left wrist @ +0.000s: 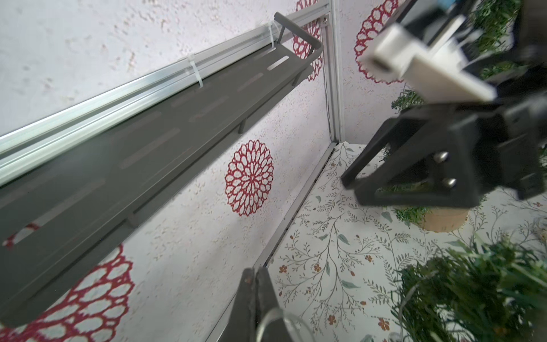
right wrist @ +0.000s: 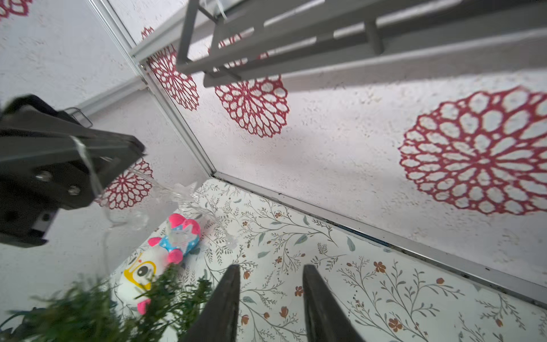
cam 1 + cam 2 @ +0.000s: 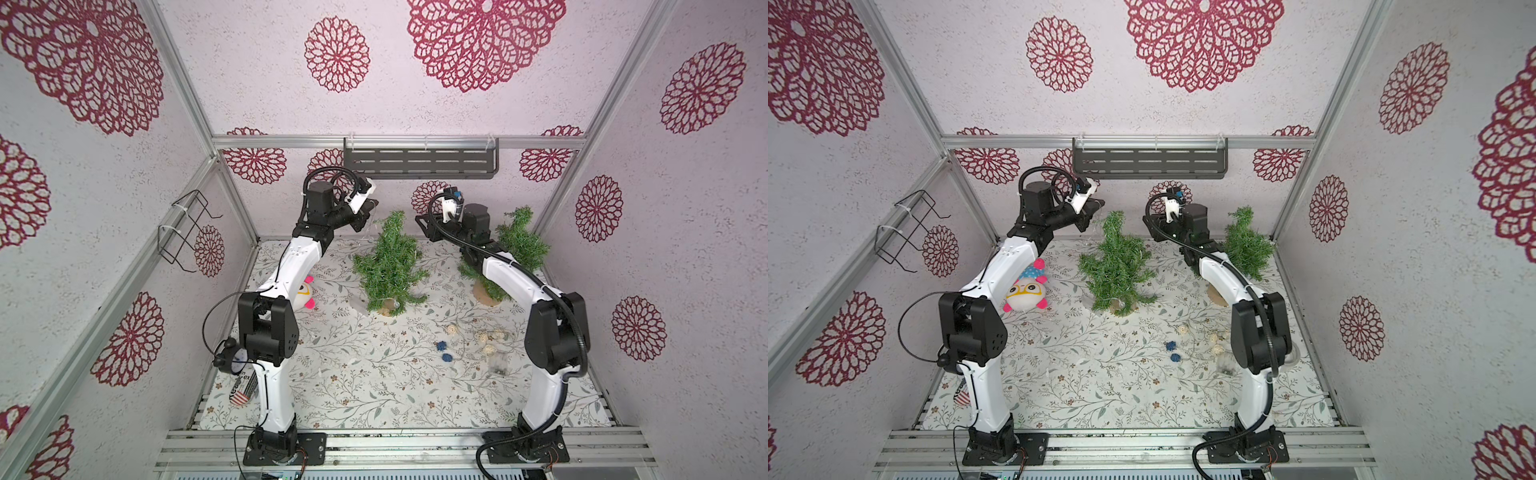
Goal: Wrap string light around the christmas tree
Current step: Wrap the light string around the Christmas tree.
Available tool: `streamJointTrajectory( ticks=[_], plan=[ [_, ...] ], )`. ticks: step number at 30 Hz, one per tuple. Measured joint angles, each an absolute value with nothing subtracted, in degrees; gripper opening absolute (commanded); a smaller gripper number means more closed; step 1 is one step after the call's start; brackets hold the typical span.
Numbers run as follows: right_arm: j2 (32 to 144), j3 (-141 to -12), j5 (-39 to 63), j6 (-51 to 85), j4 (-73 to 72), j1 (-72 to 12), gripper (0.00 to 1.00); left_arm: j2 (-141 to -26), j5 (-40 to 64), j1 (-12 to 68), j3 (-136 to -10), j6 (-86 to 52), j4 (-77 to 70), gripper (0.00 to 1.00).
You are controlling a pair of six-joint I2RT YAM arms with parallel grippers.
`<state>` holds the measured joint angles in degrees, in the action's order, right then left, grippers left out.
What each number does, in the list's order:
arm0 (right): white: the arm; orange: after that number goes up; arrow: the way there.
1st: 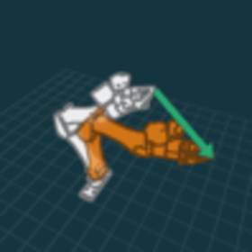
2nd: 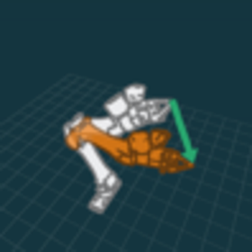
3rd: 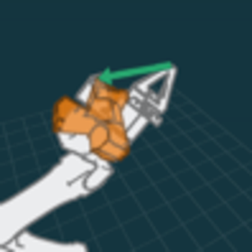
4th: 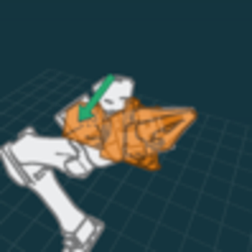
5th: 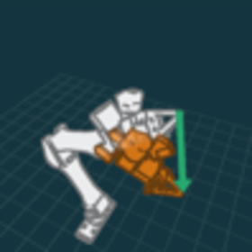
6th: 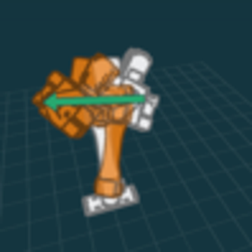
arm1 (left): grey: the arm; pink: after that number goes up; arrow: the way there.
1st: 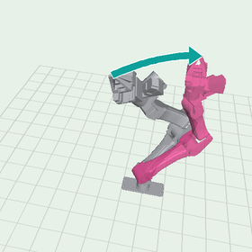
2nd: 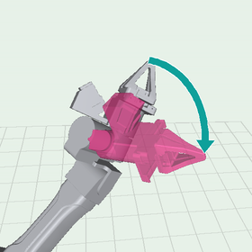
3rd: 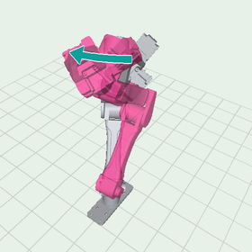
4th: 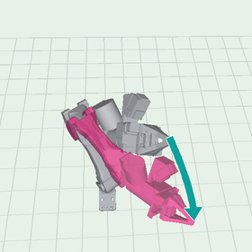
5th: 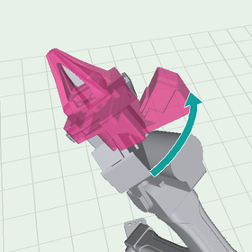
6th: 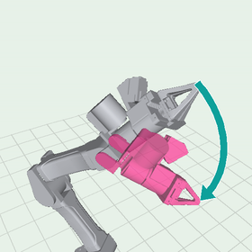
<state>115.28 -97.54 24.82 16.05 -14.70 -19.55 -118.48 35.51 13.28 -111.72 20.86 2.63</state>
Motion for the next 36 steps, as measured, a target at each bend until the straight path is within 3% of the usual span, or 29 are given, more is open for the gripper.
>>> streamJointTrajectory(
  ticks=[6,13,21,26,31,36],
  plan=[
    [121.8,-102.32,29.74,15.75,-16.73,-20.49,0.69,-120.07,36.82,14.63,-113.23,18.39,-1.37,0.0],
    [123.83,-109.65,34.33,13.5,-16.88,-21.71,0.72,-120.68,38.37,15.53,-114.28,16.32,-3.88,0.0],
    [131.26,-120.62,34.09,10.17,-15.11,-22.7,0.55,-120.68,39.59,15.84,-114.28,14.66,-5.48,0.0],
    [134.93,-121.36,32.25,9.74,-15.03,-22.87,0.23,-120.68,39.9,15.88,-114.28,13.72,-6.42,0.0],
    [134.67,-116.42,29.61,12.58,-21.67,-22.85,0.02,-120.68,40.05,15.88,-113.99,12.99,-7.31,0.0],
    [131.02,-107.81,23.09,11.77,-24.82,-22.74,0.0,-120.44,40.03,15.86,-110.93,12.82,-8.14,0.0]
  ],
)
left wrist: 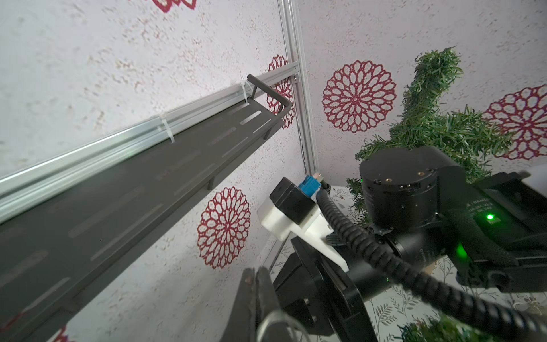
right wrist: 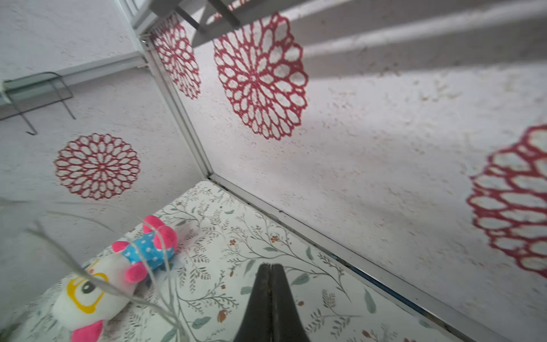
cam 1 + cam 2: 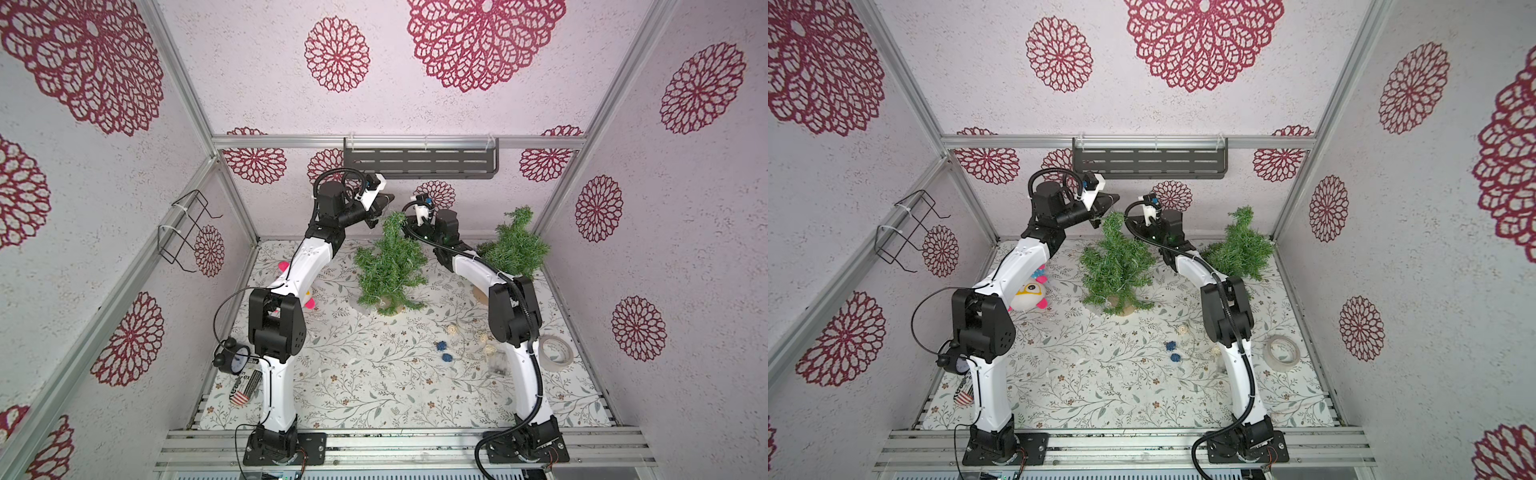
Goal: Wrap string light around the christmas tree
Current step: Wrap the light string around the Christmas tree.
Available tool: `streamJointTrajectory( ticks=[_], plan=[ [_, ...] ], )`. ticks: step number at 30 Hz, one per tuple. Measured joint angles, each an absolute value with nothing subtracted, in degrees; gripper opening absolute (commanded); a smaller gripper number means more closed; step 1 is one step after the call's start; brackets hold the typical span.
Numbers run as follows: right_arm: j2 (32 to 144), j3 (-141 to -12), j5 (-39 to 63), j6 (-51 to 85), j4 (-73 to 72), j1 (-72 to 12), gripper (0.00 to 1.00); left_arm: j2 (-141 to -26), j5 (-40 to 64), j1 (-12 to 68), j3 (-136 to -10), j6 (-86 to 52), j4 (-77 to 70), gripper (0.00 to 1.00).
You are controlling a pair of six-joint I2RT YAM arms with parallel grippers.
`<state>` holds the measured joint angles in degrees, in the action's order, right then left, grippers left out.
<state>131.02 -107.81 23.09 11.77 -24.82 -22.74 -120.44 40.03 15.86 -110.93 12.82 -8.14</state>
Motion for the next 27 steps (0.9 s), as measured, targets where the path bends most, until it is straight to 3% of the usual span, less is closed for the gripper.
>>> streamJointTrajectory(
  ticks=[10,20,23,27],
  plan=[
    [116.95,-95.92,10.55,7.09,-25.17,-20.73,0.0,-119.57,40.47,15.11,-107.48,12.25,-8.54,0.0],
    [112.71,-93.19,12.69,6.92,-25.58,-18.76,0.0,-119.5,43.11,15.09,-107.5,9.96,-11.16,0.0],
    [112.84,-92.92,16.58,6.33,-24.84,-18.81,0.41,-119.52,44.29,15.09,-107.7,8.49,-12.1,0.0],
    [114.3,-94.78,24.51,5.19,-24.18,-19.0,0.72,-120.51,46.44,15.11,-110.41,6.28,-13.91,0.0]
  ],
)
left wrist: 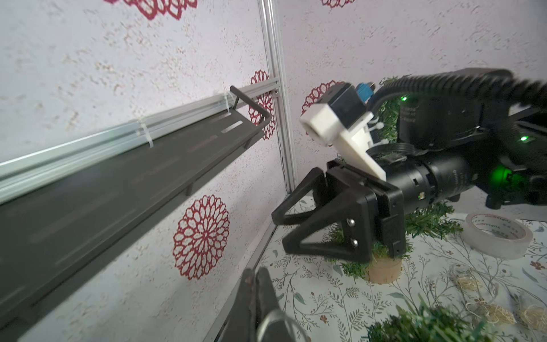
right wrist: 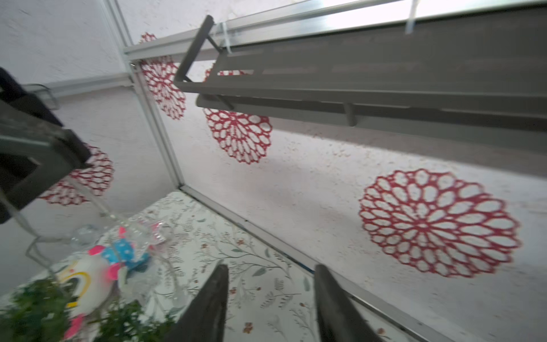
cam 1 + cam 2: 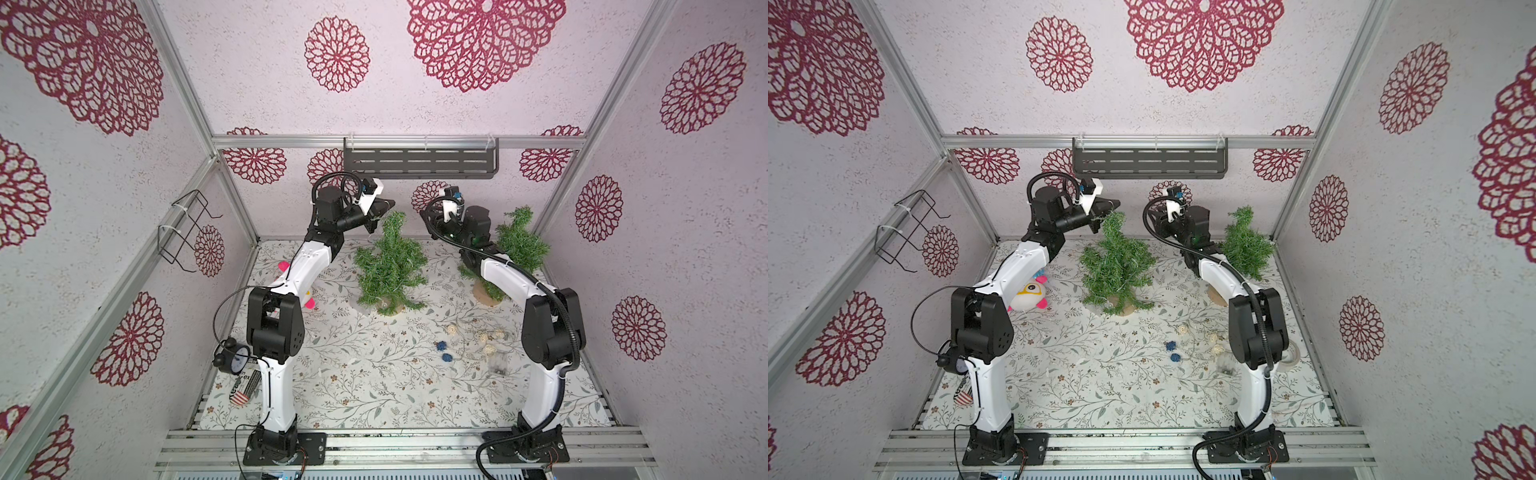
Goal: Wrap string light around the christmas tree
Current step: Wrap the light string around the Christmas tree.
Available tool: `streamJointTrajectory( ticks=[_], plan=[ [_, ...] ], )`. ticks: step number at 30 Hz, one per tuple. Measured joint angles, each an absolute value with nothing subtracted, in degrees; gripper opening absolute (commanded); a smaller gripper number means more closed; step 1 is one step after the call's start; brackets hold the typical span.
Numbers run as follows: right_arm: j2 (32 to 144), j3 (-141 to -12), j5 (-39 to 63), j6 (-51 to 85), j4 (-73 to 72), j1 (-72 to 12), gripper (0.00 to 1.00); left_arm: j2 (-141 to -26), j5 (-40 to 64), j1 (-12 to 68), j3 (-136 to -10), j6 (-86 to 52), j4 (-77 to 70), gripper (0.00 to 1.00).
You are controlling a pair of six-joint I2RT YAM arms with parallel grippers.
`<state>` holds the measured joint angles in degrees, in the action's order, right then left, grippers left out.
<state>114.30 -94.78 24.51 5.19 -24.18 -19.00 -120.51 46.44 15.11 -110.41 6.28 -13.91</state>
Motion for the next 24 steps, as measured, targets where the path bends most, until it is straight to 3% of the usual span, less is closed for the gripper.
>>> streamJointTrajectory(
  ticks=[2,5,11,15,18,22,24],
  plan=[
    [115.59,-95.85,27.51,5.15,-24.62,-19.16,0.79,-121.43,47.33,15.14,-112.31,5.56,-14.74,0.0],
    [117.8,-97.32,31.46,4.93,-24.8,-19.57,0.8,-122.76,48.6,15.35,-114.3,4.49,-15.66,0.0],
    [123.37,-103.13,35.07,4.08,-24.05,-21.41,0.8,-123.96,50.48,15.99,-115.11,3.2,-15.49,0.0],
    [126.91,-107.79,35.92,4.89,-24.69,-22.68,0.74,-124.01,51.35,16.67,-115.18,3.16,-15.29,0.0],
    [129.38,-110.89,35.97,6.85,-26.06,-23.38,0.56,-124.03,51.86,17.04,-115.42,3.2,-14.9,0.01],
    [129.95,-110.89,33.69,9.89,-28.8,-23.57,0.14,-124.03,52.01,17.21,-115.46,3.29,-14.22,0.06],
    [129.73,-109.75,31.55,10.44,-30.74,-23.44,0.07,-124.03,51.92,17.21,-115.33,3.55,-14.04,0.13]
  ],
)
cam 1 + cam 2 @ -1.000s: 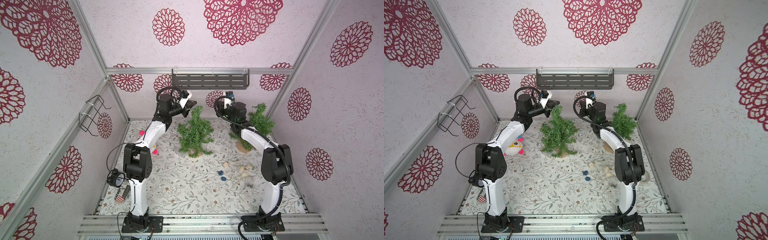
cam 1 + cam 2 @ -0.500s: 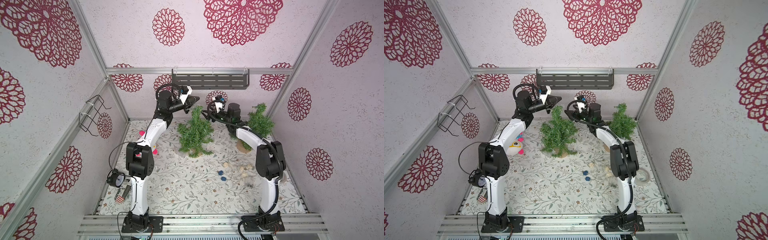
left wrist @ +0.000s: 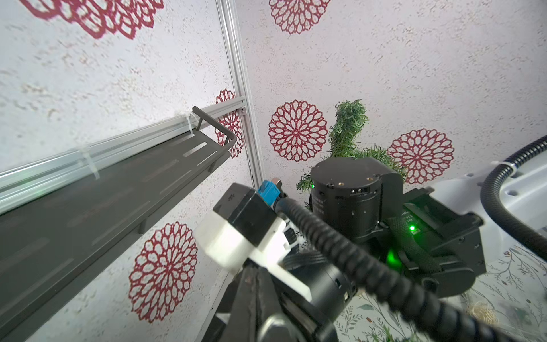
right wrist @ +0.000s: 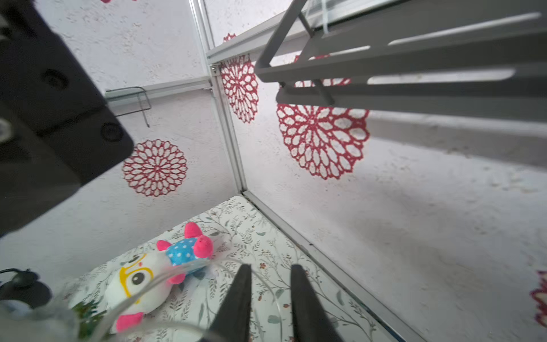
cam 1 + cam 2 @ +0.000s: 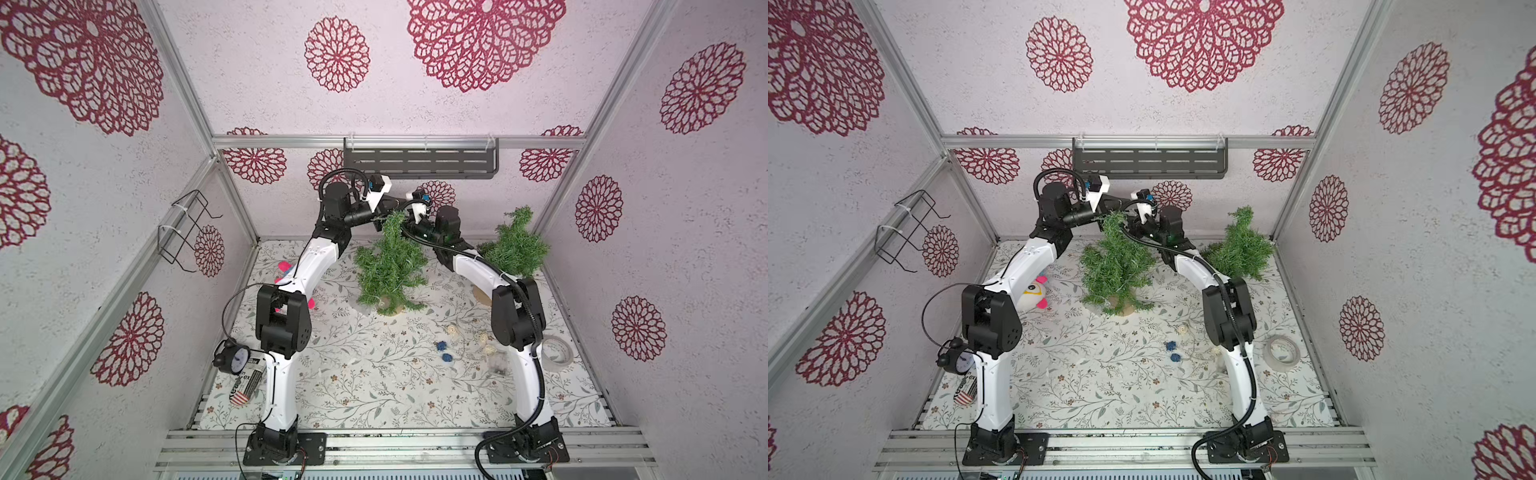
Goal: Wrap string light around the christmas tree
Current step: Wrap the light string around the Christmas tree.
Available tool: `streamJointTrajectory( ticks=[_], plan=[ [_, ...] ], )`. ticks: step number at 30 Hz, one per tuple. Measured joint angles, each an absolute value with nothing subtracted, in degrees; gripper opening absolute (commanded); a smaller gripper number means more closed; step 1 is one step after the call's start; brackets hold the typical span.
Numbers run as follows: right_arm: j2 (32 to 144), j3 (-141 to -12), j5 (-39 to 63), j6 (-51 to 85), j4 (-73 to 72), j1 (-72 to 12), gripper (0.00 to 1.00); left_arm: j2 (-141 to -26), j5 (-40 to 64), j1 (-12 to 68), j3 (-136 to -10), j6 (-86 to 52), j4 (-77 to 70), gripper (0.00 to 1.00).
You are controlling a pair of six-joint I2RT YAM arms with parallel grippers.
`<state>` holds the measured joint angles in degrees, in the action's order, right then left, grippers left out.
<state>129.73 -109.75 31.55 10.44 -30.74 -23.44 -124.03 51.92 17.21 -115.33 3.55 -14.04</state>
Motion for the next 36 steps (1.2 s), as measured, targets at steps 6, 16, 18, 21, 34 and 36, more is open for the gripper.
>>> streamJointTrajectory(
  ticks=[6,16,18,21,34,36],
  plan=[
    [126.1,-101.14,26.35,9.47,-32.18,-22.11,0.0,-123.66,49.56,16.91,-114.37,5.65,-12.08,0.2],
    [116.2,-95.5,18.79,5.93,-26.11,-17.02,0.0,-122.08,44.84,15.75,-111.74,7.09,-10.66,0.58],
    [114.45,-95.66,17.17,4.89,-24.12,-16.56,0.0,-121.49,43.9,15.46,-111.07,7.4,-10.13,0.62],
    [112.09,-95.66,14.87,3.7,-20.69,-16.58,0.0,-120.44,42.57,14.96,-110.28,7.88,-8.29,0.63],
    [103.02,-95.61,8.88,0.58,-2.74,-17.3,0.0,-108.03,31.7,12.71,-98.41,9.1,-1.3,0.63],
    [100.62,-95.24,8.45,0.54,-0.78,-17.3,0.0,-105.82,29.1,12.6,-96.9,8.01,0.1,0.62]
  ],
)
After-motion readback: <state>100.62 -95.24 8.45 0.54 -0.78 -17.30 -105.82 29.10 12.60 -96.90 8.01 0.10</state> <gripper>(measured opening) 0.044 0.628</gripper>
